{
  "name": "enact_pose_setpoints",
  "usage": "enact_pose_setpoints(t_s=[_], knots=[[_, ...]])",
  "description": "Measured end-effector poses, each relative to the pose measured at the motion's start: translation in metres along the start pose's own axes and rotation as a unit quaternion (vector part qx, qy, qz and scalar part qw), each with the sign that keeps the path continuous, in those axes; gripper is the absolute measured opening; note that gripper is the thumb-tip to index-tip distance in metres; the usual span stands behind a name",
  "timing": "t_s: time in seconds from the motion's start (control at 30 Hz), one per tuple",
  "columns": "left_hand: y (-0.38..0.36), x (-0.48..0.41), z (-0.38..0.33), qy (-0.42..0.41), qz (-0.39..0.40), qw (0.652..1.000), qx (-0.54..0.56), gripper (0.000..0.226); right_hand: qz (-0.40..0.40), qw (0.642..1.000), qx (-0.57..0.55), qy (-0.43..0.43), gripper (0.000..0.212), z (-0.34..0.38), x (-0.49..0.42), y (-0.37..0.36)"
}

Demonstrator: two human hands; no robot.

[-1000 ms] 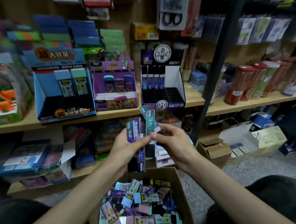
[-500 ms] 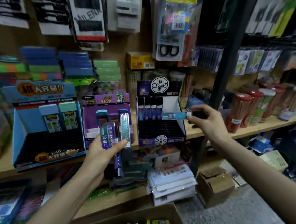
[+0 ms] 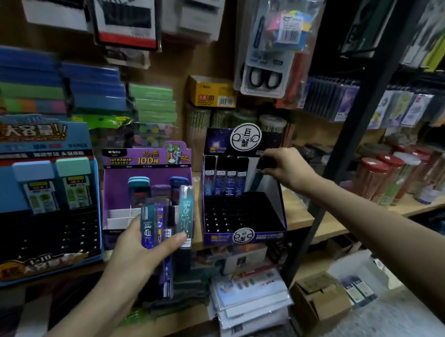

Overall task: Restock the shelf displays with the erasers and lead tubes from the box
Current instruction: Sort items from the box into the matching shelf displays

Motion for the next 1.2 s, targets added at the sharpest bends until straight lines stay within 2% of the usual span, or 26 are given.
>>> enact_pose_setpoints(t_s=[0.13,0.3,0.5,0.6,0.7,0.77,0.87,0.93,0.97,1.03,1.07,1.13,1.2], knots=[[-0.011,-0.006,-0.003,-0.009,0.018,1.0,0.015,0.044,0.051,0.998,0.015,0.024,0.026,0.003,-0.01,-0.001],[-0.021,-0.014,0.001,-0.014,0.039,0.999,0.022,0.048,0.113,0.993,-0.015,-0.012,0.021,-0.001,-0.017,-0.002],[-0.03,-0.017,0.001,-0.028,0.052,0.998,0.025,0.045,0.086,0.976,-0.107,-0.168,0.018,-0.014,-0.019,-0.018],[-0.029,-0.016,0.001,-0.029,0.051,0.998,0.031,0.044,0.071,0.971,-0.092,-0.208,0.035,-0.013,-0.022,-0.027],[-0.027,-0.014,-0.002,-0.031,0.049,0.998,0.028,0.044,0.079,0.96,-0.122,-0.241,0.025,-0.012,-0.021,-0.032],[-0.024,-0.012,-0.005,-0.029,0.044,0.998,0.022,0.046,0.101,0.961,-0.072,-0.248,0.03,-0.006,-0.014,-0.033],[-0.02,-0.01,-0.008,-0.027,0.034,0.999,0.019,0.04,0.015,0.975,-0.051,-0.214,0.034,0.009,0.006,-0.029],[-0.018,-0.009,-0.01,-0.029,0.03,0.999,0.017,0.035,-0.049,0.979,-0.114,-0.164,0.03,0.028,0.025,-0.028],[-0.019,-0.009,-0.011,-0.03,0.029,0.999,0.015,0.033,-0.054,0.967,-0.2,-0.15,0.029,0.039,0.035,-0.03],[-0.021,-0.008,-0.013,-0.03,0.03,0.999,0.012,0.033,-0.013,0.909,-0.393,-0.137,0.027,0.063,0.052,-0.033],[-0.023,-0.007,-0.014,-0.03,0.031,0.999,0.011,0.034,0.009,0.884,-0.451,-0.127,0.024,0.074,0.057,-0.032],[-0.027,-0.005,-0.015,-0.034,0.037,0.999,0.009,0.034,0.031,0.873,-0.474,-0.107,0.016,0.089,0.061,-0.027],[-0.03,-0.002,-0.016,-0.034,0.045,0.998,0.008,0.035,0.053,0.872,-0.476,-0.103,0.016,0.099,0.061,-0.022]])
Point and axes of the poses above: each hand's wrist, its own x-axis away from the middle knuckle, its own y-axis out of the back of the hand, z = x × y, the point moved 3 cm from there along -x, towards the middle knuckle, and after that the axes turned 5 degrees about z, right-handed, at the moved point
